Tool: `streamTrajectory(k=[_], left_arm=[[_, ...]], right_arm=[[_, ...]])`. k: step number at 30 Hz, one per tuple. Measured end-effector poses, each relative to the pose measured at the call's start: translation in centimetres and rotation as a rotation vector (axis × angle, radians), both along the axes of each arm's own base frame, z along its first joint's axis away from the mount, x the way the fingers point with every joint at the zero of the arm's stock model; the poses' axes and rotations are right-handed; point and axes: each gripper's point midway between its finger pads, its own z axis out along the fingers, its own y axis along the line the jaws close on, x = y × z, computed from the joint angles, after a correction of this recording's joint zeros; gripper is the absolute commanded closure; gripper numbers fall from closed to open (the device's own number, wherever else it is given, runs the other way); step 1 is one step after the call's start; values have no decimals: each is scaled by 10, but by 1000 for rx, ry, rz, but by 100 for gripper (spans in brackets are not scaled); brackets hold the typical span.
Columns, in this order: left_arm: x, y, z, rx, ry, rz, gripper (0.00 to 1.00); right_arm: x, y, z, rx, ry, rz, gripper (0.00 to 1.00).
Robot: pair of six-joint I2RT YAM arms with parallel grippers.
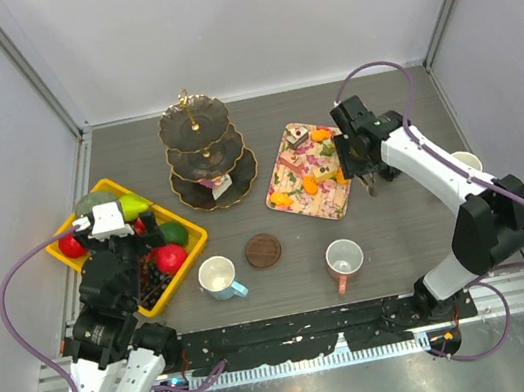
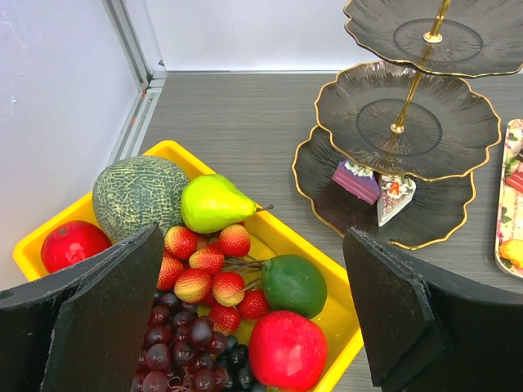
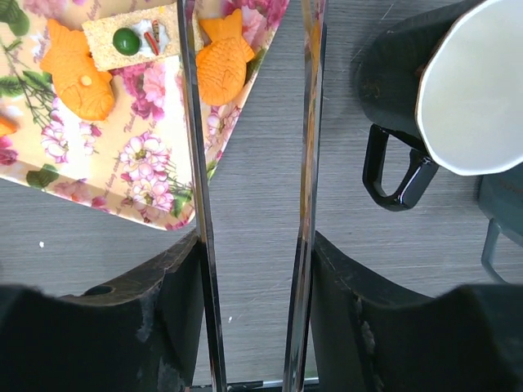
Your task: Serve the afternoon tea
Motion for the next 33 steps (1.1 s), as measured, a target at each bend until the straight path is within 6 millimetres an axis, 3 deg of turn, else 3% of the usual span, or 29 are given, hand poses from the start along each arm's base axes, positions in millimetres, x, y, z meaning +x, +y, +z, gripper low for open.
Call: streamTrajectory(k=[6, 17, 24, 28, 33], left_arm=[[0, 0, 0, 0, 0, 0, 1], [0, 0, 0, 0, 0, 0, 1], [0, 0, 0, 0, 0, 0, 1], [0, 0, 0, 0, 0, 0, 1], [0, 0, 0, 0, 0, 0, 1]], right_arm=[[-4, 21, 16, 13, -42, 75, 47], [-25, 132, 40, 77, -118, 386, 47], [-21, 190, 13, 74, -84, 503, 47], [-19, 197, -9, 52, -45, 525, 47], [-15, 203, -16, 43, -50, 549, 47]])
